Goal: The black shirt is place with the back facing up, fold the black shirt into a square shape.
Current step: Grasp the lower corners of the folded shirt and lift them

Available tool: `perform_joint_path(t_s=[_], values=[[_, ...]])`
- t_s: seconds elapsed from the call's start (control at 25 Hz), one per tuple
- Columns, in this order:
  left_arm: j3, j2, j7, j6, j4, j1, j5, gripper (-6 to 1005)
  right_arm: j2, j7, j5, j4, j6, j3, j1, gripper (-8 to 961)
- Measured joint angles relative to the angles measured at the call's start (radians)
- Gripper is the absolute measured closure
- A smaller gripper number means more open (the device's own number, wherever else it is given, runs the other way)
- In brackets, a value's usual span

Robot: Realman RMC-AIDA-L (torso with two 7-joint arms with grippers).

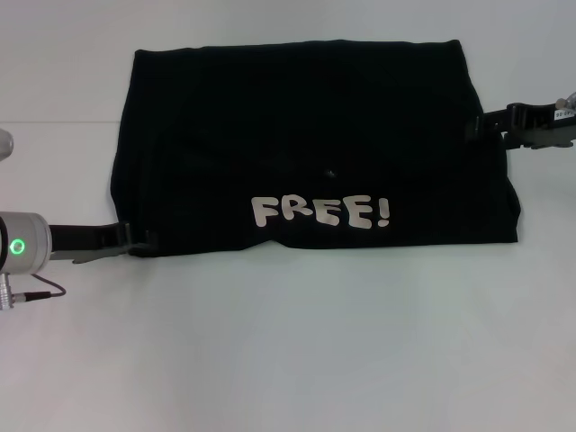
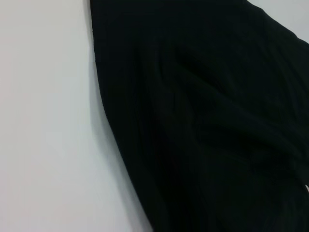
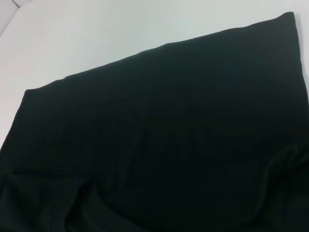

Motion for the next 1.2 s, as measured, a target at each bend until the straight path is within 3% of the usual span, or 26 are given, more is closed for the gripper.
perform_joint_path(t_s=[0.08, 0.16, 0.4, 0.76, 1.2], values=[[0.0, 0.0, 0.0, 0.0, 0.001, 0.0, 0.0, 605, 0.0, 0.0, 0.0, -0.001, -0.001, 0.0, 0.0, 187], [0.0, 0.0, -0.001, 0.0, 0.001, 0.0, 0.001, 818, 0.0, 0.001, 0.0, -0.002, -0.004, 0.0, 0.0, 187], [-0.005, 0.005, -0.012, 0.015, 0.012, -0.004, 0.001, 996, -0.007, 0.001, -0.016, -0.003, -0.039, 0.0, 0.0, 187], [-0.004, 0.009, -0.048, 0.057, 0.064, -0.02, -0.004, 997, -0.017, 0.028, -0.151, 0.0, -0.148, 0.0, -0.01, 188], [-0.001, 0.009, -0.051, 0.043, 0.059, -0.031, -0.006, 997, 0.025, 0.02, -0.195, 0.007, -0.066, -0.006, -0.028, 189]])
